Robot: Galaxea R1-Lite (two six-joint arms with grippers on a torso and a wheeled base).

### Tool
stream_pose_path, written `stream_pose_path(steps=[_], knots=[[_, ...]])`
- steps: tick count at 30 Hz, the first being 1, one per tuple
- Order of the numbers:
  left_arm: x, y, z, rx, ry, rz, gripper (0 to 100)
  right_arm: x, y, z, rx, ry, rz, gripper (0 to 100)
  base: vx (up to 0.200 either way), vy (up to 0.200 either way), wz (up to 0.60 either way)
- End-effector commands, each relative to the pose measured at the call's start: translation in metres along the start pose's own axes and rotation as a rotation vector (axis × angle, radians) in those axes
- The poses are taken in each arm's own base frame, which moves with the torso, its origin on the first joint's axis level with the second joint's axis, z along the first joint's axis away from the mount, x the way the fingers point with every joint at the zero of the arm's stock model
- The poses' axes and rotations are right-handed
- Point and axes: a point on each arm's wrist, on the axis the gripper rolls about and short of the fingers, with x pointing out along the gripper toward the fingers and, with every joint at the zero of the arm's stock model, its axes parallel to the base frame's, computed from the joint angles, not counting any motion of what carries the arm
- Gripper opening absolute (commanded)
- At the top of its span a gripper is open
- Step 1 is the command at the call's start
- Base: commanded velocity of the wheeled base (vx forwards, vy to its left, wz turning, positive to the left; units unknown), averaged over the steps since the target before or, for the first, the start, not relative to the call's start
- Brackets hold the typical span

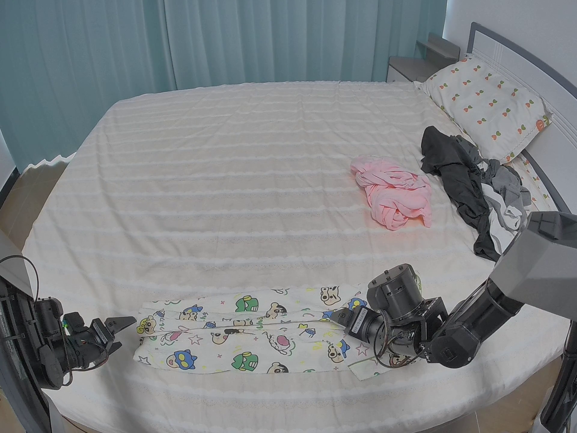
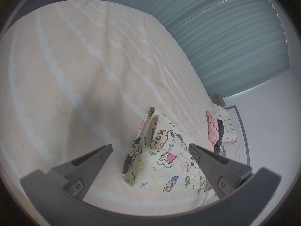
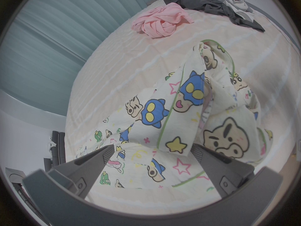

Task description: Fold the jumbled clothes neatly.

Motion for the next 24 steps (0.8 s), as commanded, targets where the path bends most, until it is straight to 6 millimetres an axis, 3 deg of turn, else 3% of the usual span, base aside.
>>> stream_pose_path(steps=[1,7,18,24], knots=[[0.000,0.000,0.000,0.000,-0.001,-0.001,100,0.010,-0.003,-0.004,-0.005,0.003,-0.006,100,0.000,0.000,0.00],[0.000,0.000,0.001,0.001,-0.002,-0.002,100,0.009,0.010,0.014,0.022,-0.052,0.048,100,0.000,0.000,0.00],[0.000,0.000,0.001,0.001,-0.002,-0.002,100,-0.018,0.037,0.038,0.033,-0.131,0.164,100,0.000,0.000,0.00],[0.000,0.000,0.001,0.001,-0.002,-0.002,100,-0.010,0.050,0.050,0.037,-0.153,0.207,100,0.000,0.000,0.00]])
